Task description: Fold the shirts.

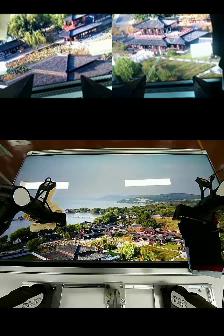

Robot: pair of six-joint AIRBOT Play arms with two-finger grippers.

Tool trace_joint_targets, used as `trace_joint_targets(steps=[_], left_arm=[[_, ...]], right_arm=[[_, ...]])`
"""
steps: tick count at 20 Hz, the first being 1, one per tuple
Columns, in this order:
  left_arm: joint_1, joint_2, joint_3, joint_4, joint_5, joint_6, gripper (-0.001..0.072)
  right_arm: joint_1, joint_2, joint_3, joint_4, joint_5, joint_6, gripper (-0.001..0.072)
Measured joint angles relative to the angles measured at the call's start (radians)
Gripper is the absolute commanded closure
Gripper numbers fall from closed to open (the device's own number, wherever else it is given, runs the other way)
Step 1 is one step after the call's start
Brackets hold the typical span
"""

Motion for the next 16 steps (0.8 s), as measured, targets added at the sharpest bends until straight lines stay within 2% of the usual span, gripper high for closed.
trace_joint_targets(steps=[16], left_arm=[[0.000,-0.002,0.000,0.000,0.021,0.000,0.0003]], right_arm=[[0.000,0.000,0.000,0.000,-0.021,0.000,0.0011]])
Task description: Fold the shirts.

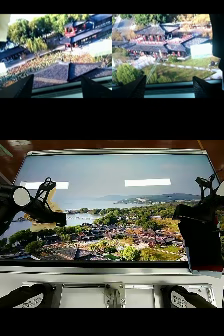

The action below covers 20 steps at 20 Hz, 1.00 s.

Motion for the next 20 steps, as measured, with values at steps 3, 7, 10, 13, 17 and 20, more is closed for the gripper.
trace_joint_targets(steps=[3,7,10,13,17,20], left_arm=[[0.000,-0.006,0.000,-0.010,0.060,0.000,0.0003],[0.000,-0.012,0.000,-0.021,0.145,-0.003,0.0004],[0.000,-0.027,-0.001,-0.024,0.175,-0.007,0.0004],[0.000,-0.044,-0.001,-0.026,0.185,-0.010,0.0004],[-0.002,-0.062,-0.001,-0.026,0.192,-0.010,0.0007],[0.002,-0.072,0.000,-0.012,0.212,-0.010,0.0005]], right_arm=[[0.000,0.000,0.000,0.000,-0.053,0.000,0.0011],[0.000,0.000,0.000,0.012,-0.129,0.000,0.0011],[0.000,0.000,0.000,0.020,-0.175,0.000,0.0011],[0.000,0.000,0.000,0.023,-0.212,0.000,0.0011],[0.000,0.000,0.000,0.025,-0.236,-0.003,0.0011],[0.000,-0.001,0.000,0.025,-0.241,-0.003,0.0012]])
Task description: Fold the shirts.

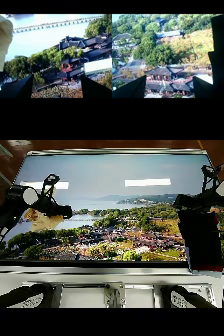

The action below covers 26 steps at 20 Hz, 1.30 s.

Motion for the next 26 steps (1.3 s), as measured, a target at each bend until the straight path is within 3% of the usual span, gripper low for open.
trace_joint_targets(steps=[3,7,11,16,17,18,21,26], left_arm=[[0.052,-0.017,0.024,0.092,0.026,-0.034,0.0005],[0.263,-0.091,0.077,0.146,0.053,-0.106,-0.0012],[0.437,-0.222,0.097,0.037,0.058,-0.151,-0.0012],[0.496,-0.381,0.103,-0.032,0.126,-0.200,0.0022],[0.501,-0.407,0.104,-0.034,0.135,-0.214,0.0265],[0.504,-0.426,0.105,-0.038,0.144,-0.229,0.0668],[0.499,-0.437,0.114,-0.048,0.159,-0.221,0.0672],[0.394,-0.238,0.218,-0.057,0.217,-0.096,0.0672]], right_arm=[[0.000,0.000,0.000,0.000,0.005,-0.001,0.0011],[0.000,0.000,0.000,0.001,0.016,-0.004,0.0011],[0.000,0.000,0.000,0.011,0.021,-0.004,0.0011],[0.001,0.000,0.000,0.046,0.040,-0.005,0.0011],[0.001,0.000,0.000,0.053,0.046,-0.005,0.0011],[0.001,0.000,0.000,0.061,0.046,-0.005,0.0011],[0.001,0.000,0.000,0.081,0.053,-0.005,0.0012],[0.001,0.002,0.000,0.109,0.061,-0.008,0.0012]])
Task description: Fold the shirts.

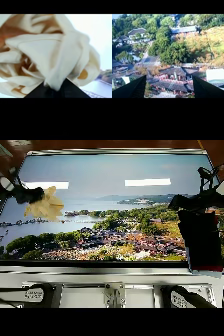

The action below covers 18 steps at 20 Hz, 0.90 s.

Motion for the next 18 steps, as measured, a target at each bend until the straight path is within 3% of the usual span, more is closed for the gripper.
trace_joint_targets(steps=[4,9,13,17,18], left_arm=[[-0.193,0.293,0.063,-0.014,0.023,0.050,0.0672],[-0.495,0.494,0.069,-0.027,0.037,-0.003,0.0672],[-0.707,0.457,-0.002,-0.030,0.064,-0.063,0.0670],[-0.851,0.291,-0.081,-0.105,0.146,-0.088,0.0665],[-0.877,0.239,-0.090,-0.144,0.164,-0.088,0.0520]], right_arm=[[0.000,0.046,0.019,0.048,0.026,-0.042,0.0012],[0.000,0.193,0.087,0.072,0.034,-0.068,0.0012],[0.000,0.286,0.106,0.063,0.097,-0.072,0.0012],[0.000,0.310,0.066,0.037,0.193,-0.075,0.0012],[0.000,0.313,0.045,0.032,0.201,-0.075,0.0012]])
